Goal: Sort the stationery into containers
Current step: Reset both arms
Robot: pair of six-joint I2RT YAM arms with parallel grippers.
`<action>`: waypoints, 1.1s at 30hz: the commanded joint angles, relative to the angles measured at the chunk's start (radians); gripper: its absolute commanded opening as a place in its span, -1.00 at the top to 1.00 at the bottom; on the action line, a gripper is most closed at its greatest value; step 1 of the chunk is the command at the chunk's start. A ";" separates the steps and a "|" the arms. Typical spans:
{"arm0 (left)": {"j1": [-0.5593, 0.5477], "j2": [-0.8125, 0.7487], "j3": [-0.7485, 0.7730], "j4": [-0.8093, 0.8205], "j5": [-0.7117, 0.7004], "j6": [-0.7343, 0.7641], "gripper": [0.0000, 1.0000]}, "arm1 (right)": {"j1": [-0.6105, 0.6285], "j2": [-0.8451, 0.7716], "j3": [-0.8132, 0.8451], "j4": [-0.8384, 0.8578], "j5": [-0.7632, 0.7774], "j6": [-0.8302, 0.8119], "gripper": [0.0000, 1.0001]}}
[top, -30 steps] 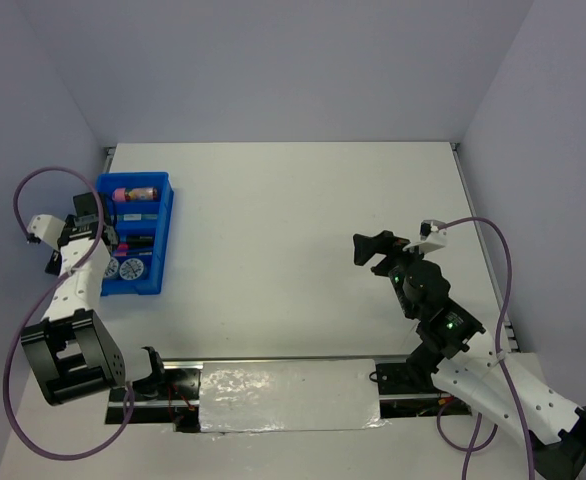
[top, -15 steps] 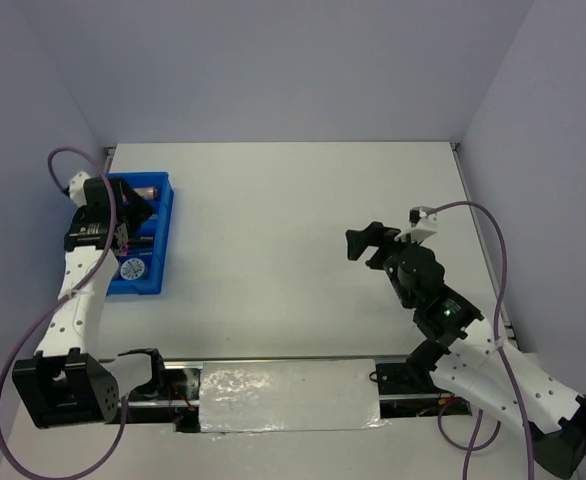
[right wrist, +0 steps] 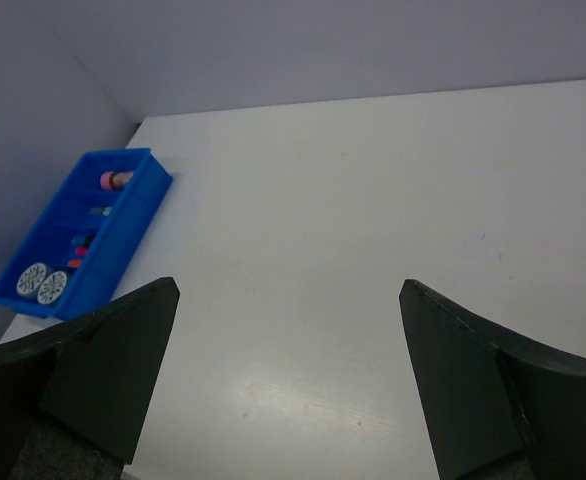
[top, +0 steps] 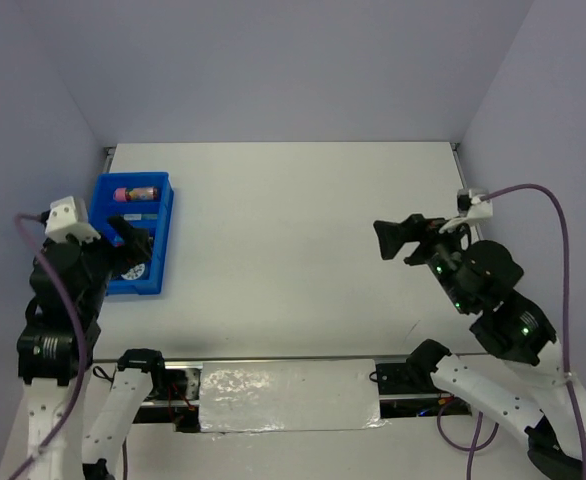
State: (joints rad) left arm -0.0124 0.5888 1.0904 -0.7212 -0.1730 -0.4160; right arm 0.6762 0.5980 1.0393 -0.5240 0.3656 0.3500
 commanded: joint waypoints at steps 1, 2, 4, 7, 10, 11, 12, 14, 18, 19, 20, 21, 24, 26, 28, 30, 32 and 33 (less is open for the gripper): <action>-0.015 -0.114 -0.006 -0.090 0.027 0.051 -0.99 | 0.003 -0.062 0.091 -0.196 0.009 -0.045 -1.00; -0.015 -0.138 -0.009 -0.104 0.032 0.049 -0.99 | 0.002 -0.070 0.106 -0.226 0.025 -0.048 -0.99; -0.015 -0.176 -0.006 -0.135 0.030 0.040 -0.99 | 0.003 -0.093 0.145 -0.311 0.071 -0.043 -0.99; -0.015 -0.277 -0.055 -0.133 0.035 0.036 -0.99 | 0.003 -0.132 0.157 -0.401 0.117 -0.020 -1.00; -0.011 -0.357 -0.078 -0.153 0.021 -0.001 -0.99 | 0.002 -0.184 0.131 -0.461 0.146 0.003 -1.00; -0.011 -0.383 -0.080 -0.149 0.030 -0.001 -0.99 | 0.002 -0.196 0.124 -0.476 0.153 0.009 -0.99; -0.011 -0.389 -0.078 -0.149 0.030 -0.001 -0.99 | 0.002 -0.223 0.116 -0.487 0.156 0.014 -0.99; -0.011 -0.380 -0.055 -0.162 0.027 0.011 -0.99 | 0.003 -0.254 0.093 -0.513 0.162 0.018 -0.99; -0.012 -0.357 -0.026 -0.228 -0.022 0.008 -0.99 | 0.002 -0.312 0.079 -0.553 0.162 0.037 -0.99; -0.012 -0.362 -0.027 -0.234 -0.020 0.005 -0.99 | 0.003 -0.319 0.077 -0.562 0.161 0.037 -1.00; -0.012 -0.368 -0.030 -0.234 -0.014 0.005 -0.99 | 0.000 -0.326 0.079 -0.568 0.167 0.041 -0.99; -0.012 -0.371 -0.030 -0.231 -0.008 0.000 -0.99 | 0.002 -0.342 0.085 -0.573 0.165 0.043 -1.00; -0.012 -0.373 -0.017 -0.248 -0.005 0.002 -0.99 | 0.000 -0.372 0.082 -0.574 0.167 0.031 -0.99; -0.012 -0.366 -0.006 -0.261 -0.019 0.002 -0.99 | 0.002 -0.382 0.082 -0.570 0.168 0.023 -1.00; -0.012 -0.366 -0.001 -0.267 -0.025 0.000 -0.99 | 0.003 -0.382 0.082 -0.571 0.165 0.015 -1.00; -0.011 -0.372 -0.006 -0.265 -0.019 -0.003 -0.99 | 0.002 -0.376 0.082 -0.579 0.162 0.018 -0.99; -0.012 -0.380 -0.020 -0.254 -0.016 -0.006 -0.99 | 0.002 -0.374 0.085 -0.584 0.161 0.020 -0.99; -0.012 -0.374 -0.021 -0.254 -0.017 -0.006 -0.99 | 0.003 -0.379 0.087 -0.585 0.165 0.020 -1.00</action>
State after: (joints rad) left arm -0.0231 0.2142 1.0588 -1.0000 -0.1825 -0.4034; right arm 0.6762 0.2127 1.1240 -1.0920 0.5171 0.3771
